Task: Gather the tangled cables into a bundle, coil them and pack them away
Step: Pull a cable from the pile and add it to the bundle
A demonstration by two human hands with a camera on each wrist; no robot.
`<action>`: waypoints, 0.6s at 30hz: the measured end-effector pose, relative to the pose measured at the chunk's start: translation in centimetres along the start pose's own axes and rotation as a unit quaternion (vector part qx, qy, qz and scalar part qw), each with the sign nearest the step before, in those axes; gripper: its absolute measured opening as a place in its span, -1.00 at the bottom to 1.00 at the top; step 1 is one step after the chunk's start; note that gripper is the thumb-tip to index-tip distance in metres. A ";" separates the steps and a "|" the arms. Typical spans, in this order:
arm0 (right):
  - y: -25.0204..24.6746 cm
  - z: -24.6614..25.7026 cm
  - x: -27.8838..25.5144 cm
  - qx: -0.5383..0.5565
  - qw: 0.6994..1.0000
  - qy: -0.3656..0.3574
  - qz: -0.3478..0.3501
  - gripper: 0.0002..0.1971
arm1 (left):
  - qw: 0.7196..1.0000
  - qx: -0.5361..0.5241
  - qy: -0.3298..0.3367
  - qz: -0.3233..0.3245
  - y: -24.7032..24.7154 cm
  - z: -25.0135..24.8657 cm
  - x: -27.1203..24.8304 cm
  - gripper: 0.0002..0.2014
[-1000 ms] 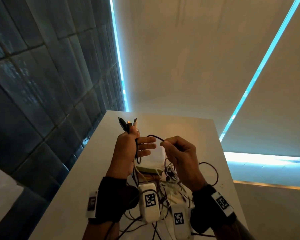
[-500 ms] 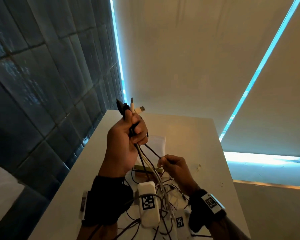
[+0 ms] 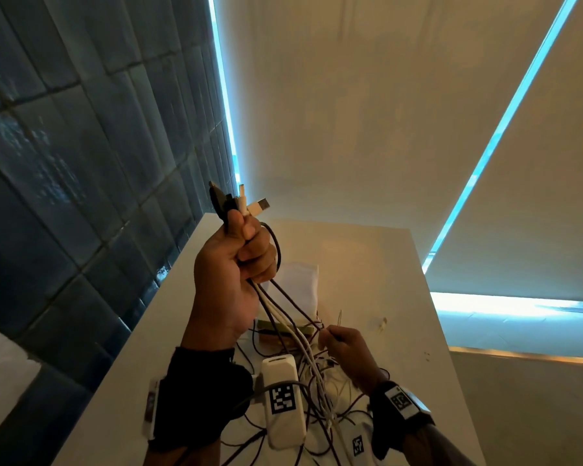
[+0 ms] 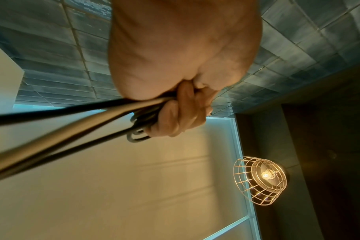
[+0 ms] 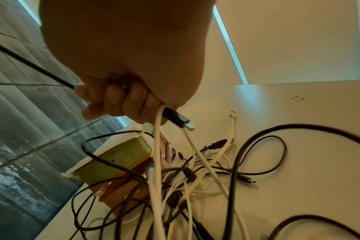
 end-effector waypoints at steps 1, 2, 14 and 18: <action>-0.2 -0.1 0.2 -0.013 1.000 0.003 -0.015 -0.65 | 1.000 0.009 -0.007 -0.002 0.0 0.1 0.0 -0.64; -0.5 0.0 0.4 -0.017 0.999 0.012 -0.042 -0.67 | 1.000 0.022 -0.016 -0.006 -0.1 0.2 0.1 -0.62; -1.2 15.9 -0.6 0.221 0.962 -0.155 -0.031 -0.89 | 0.955 0.226 -0.080 -0.176 -2.2 3.0 0.5 -0.74; -1.3 15.7 -1.0 0.215 0.959 -0.184 0.016 -0.88 | 0.959 0.211 -0.102 -0.161 -1.8 3.0 0.5 -0.66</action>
Point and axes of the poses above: each hand's wrist, its own x-axis towards the middle knuckle, its own y-axis out of the palm, z = x × y, the point moved 5 cm from there along x, towards the middle knuckle, and after that the axes turned 11 degrees about -z, right-handed, at the moved point
